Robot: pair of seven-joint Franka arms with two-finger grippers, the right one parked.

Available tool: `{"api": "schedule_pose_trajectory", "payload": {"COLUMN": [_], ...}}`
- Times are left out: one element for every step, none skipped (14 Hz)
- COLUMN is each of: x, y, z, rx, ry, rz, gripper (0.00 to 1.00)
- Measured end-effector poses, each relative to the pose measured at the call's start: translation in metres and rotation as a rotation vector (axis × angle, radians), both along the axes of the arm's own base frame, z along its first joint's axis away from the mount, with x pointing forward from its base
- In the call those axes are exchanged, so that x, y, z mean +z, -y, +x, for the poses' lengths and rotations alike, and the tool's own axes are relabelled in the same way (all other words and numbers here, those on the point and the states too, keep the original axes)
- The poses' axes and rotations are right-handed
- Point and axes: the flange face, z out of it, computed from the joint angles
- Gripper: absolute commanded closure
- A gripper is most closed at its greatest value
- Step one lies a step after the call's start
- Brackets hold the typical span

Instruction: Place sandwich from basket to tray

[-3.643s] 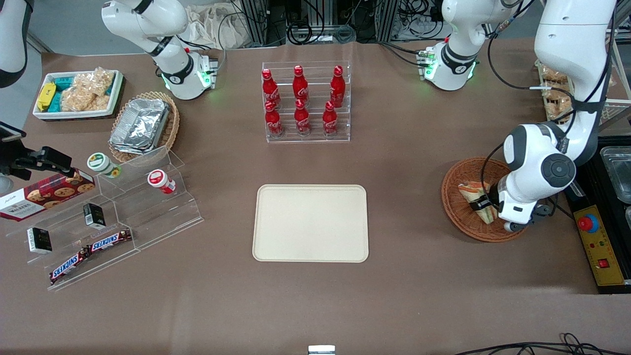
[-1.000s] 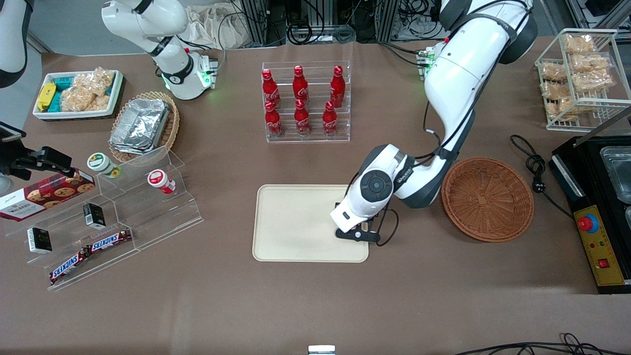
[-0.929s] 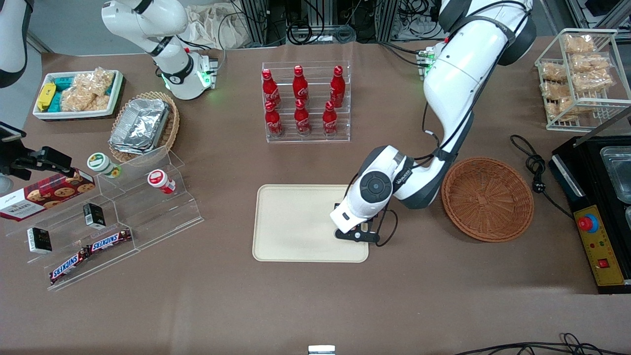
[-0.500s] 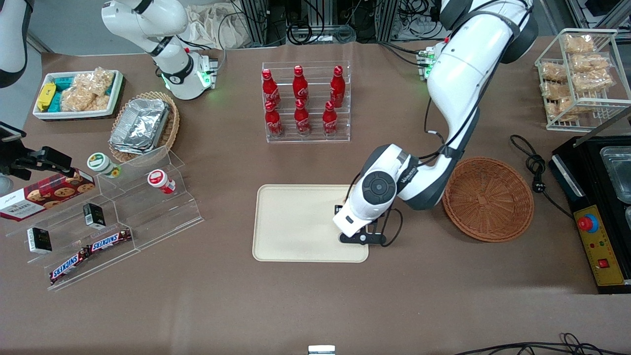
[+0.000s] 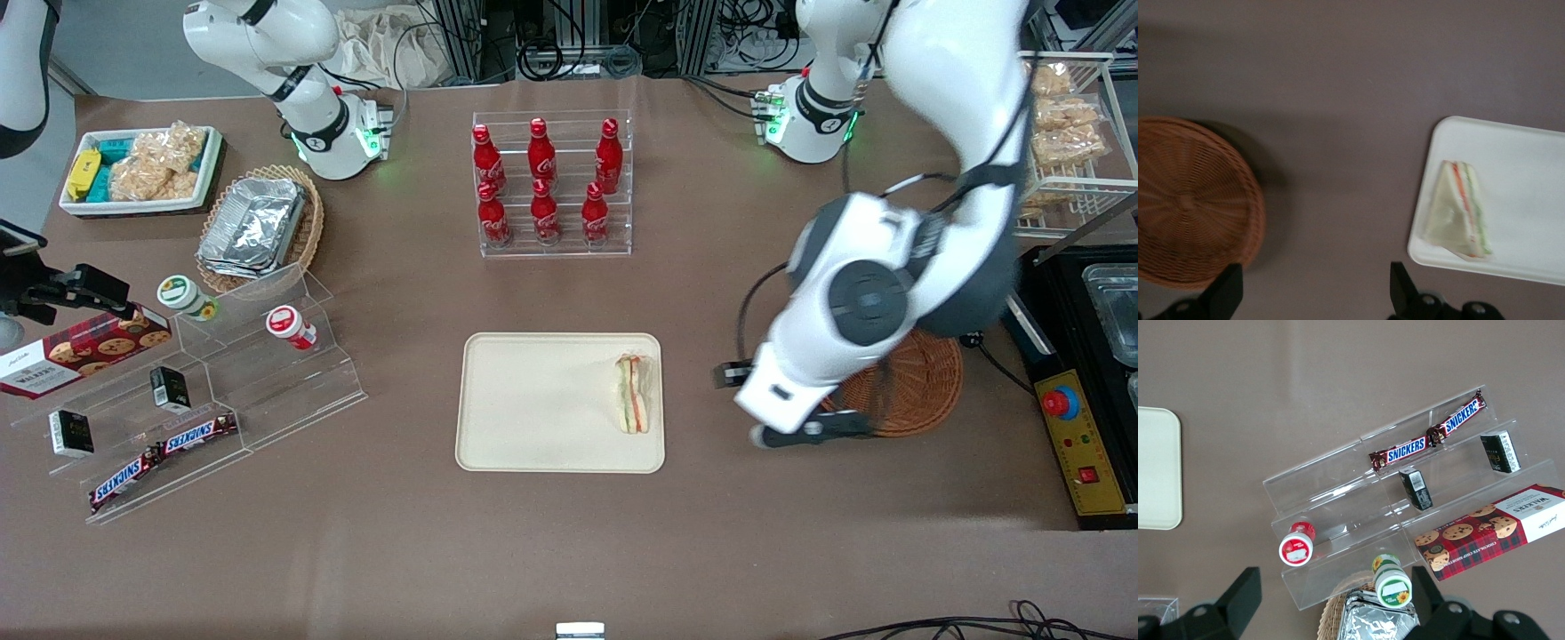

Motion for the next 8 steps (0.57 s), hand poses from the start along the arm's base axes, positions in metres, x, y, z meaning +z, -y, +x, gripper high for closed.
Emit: {"api": "schedule_pose_trajectory", "payload": {"x": [0.016,0.031,0.046,0.062,0.078,0.092,0.104,0.111], "y": [-0.028,-0.056,-0.084,-0.111,-0.136,-0.159,-0.176,-0.188], "z": [0.000,-0.002,-0.003,-0.005,-0.007,-0.011,-0.015,-0.017], "rx": [-0.016,-0.036,-0.060,-0.087,-0.106,-0.113,-0.110,-0.101], "ry": [-0.017,-0.033,-0.036,-0.028,-0.013,0.002,0.015,0.026], "rz": [0.000,-0.009,-0.021,-0.025,-0.023,-0.016,-0.009,-0.002], "gripper": [0.01,0.01,0.01,0.01,0.01,0.01,0.01,0.01]}}
